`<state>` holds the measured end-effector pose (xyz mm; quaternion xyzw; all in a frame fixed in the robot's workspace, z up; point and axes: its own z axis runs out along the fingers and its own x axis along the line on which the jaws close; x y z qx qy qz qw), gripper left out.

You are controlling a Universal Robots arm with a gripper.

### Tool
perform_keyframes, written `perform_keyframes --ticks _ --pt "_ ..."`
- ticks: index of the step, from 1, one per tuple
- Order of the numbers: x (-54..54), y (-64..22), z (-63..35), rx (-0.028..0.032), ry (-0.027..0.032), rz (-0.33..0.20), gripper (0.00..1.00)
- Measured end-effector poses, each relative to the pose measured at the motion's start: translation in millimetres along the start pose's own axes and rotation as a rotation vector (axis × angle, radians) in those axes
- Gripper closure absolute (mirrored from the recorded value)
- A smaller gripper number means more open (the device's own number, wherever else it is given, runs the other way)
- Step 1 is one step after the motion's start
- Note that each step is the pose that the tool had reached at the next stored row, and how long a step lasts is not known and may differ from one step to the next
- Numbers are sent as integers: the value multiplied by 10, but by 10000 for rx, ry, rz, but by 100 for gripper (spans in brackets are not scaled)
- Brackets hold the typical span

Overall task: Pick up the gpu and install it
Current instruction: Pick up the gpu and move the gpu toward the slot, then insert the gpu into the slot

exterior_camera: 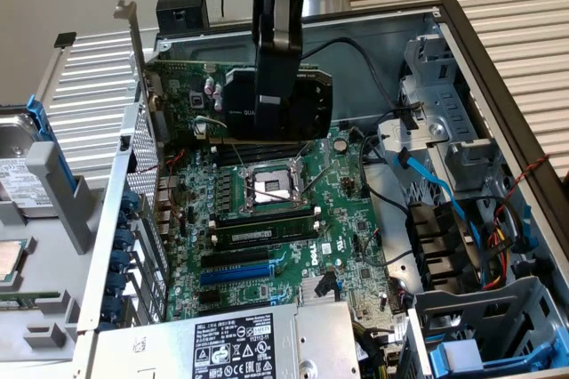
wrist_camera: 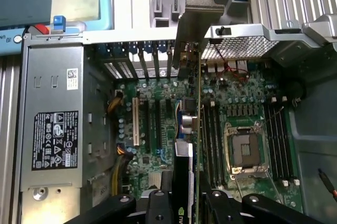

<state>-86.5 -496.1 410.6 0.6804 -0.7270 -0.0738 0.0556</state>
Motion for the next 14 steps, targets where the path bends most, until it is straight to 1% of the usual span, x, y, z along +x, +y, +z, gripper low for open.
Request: perform_keyframes --ticks 14 --pt "0 -2 10 1 -2 -4 71"
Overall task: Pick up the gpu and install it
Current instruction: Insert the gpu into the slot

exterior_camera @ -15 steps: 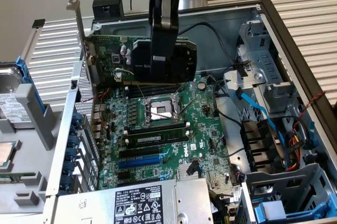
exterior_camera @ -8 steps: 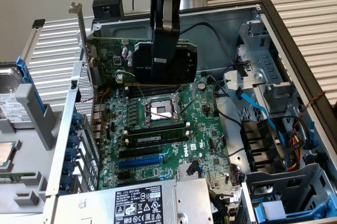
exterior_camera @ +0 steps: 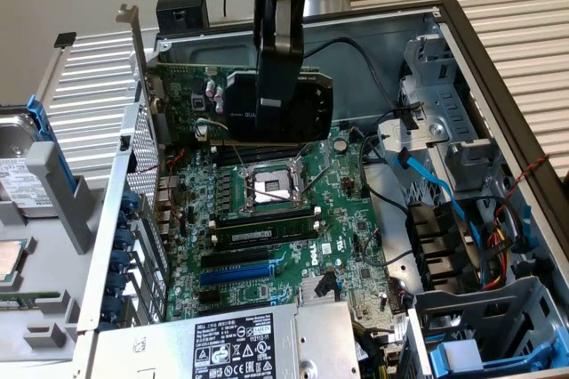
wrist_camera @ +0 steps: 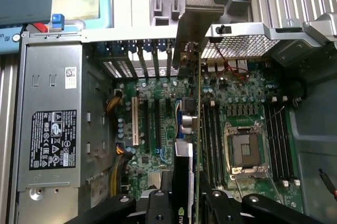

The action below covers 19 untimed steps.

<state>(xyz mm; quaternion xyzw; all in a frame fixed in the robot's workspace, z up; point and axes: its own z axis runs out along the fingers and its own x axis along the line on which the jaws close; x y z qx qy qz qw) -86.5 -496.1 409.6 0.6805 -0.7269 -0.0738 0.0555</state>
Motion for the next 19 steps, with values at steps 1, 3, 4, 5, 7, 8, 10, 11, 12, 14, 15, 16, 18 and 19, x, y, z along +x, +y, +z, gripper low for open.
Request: perform_keyframes --ticks 1,3,4,5,7,8,10,11,12,14,15,16,18,19 --pt "0 -3 16 -1 -4 -1 71" --pt "1 -8 49 -13 2 2 71" --pt "1 -12 67 -13 2 1 71" --pt "2 -16 85 -13 1 0 71" --pt "2 -22 120 -20 2 1 71" --pt "3 -26 139 -27 3 1 71" --pt "3 -32 174 -34 3 2 71" --pt "4 -36 193 -37 4 2 71" --pt "4 -39 209 -41 5 2 71" --pt "4 -40 217 -43 6 2 71" --pt "4 -41 218 -43 5 1 71" --pt "4 -40 218 -43 5 2 71" --pt "3 -42 222 -41 3 1 71" --pt "4 -44 233 -41 1 0 71"
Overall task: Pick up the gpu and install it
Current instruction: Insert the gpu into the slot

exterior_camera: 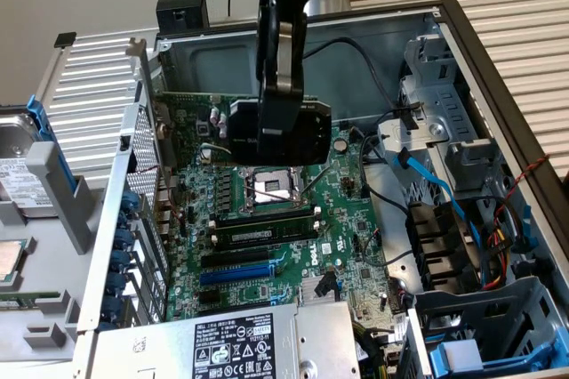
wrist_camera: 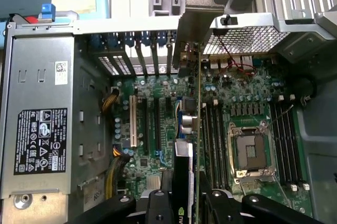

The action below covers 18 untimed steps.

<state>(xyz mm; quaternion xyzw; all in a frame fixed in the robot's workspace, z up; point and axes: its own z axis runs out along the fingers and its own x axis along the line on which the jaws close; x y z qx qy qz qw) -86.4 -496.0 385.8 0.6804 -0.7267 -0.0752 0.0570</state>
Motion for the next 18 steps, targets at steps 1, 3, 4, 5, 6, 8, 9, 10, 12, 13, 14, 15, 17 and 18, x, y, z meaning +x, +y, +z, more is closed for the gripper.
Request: perform_keyframes --ticks 1,3,4,5,6,8,9,10,12,13,14,15,17,18 --pt "0 -3 16 0 1 0 71" --pt "1 -9 51 0 3 -5 71" --pt "1 -13 70 -1 5 -11 71" --pt "1 -16 87 -2 6 -17 71" --pt "-1 -18 105 -1 7 -22 71" --pt "-10 -22 140 -3 11 -34 71" --pt "-17 -24 159 -2 12 -45 71" --pt "-27 -23 179 -2 15 -63 71" --pt "-39 -14 214 -3 26 -133 71" --pt "-42 -6 225 -4 36 -184 71" --pt "-44 2 233 -6 49 -241 71" --pt "-47 7 243 -7 62 -307 71" --pt "-54 17 266 -10 87 -443 71" --pt "-57 21 274 -10 91 -470 71"
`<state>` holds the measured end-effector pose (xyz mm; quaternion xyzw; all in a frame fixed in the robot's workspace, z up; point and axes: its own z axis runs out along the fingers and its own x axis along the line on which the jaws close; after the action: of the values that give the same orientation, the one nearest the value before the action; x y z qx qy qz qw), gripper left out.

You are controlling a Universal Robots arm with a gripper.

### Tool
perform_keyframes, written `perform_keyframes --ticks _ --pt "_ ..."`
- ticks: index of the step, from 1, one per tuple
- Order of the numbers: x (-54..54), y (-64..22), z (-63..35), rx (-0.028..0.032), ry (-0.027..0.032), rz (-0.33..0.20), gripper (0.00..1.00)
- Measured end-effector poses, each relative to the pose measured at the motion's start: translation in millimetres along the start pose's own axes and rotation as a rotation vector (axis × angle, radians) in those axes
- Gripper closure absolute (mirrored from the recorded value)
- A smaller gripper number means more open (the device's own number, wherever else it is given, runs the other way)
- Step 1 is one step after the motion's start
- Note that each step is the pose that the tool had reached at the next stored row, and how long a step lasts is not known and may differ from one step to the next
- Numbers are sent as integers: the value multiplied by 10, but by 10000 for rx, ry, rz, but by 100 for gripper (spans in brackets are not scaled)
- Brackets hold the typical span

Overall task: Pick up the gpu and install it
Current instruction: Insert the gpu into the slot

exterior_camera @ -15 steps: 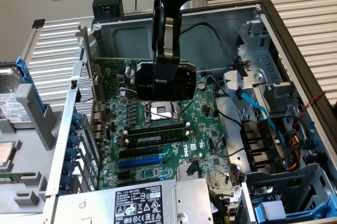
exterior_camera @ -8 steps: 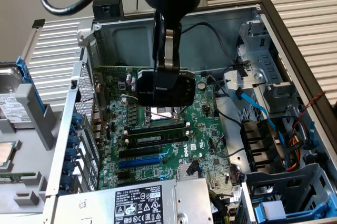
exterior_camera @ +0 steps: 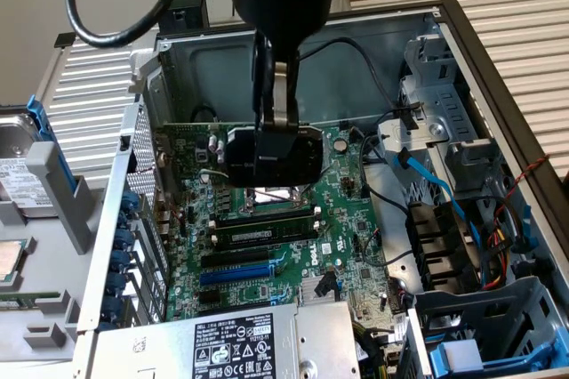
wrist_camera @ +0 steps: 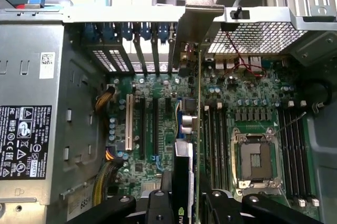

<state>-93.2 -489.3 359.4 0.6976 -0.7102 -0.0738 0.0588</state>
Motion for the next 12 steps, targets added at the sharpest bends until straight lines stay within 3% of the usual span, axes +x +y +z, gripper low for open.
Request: perform_keyframes --ticks 4,12 --pt "-2 -2 8 0 3 -6 71" --pt "-21 -6 155 0 1 -4 71"
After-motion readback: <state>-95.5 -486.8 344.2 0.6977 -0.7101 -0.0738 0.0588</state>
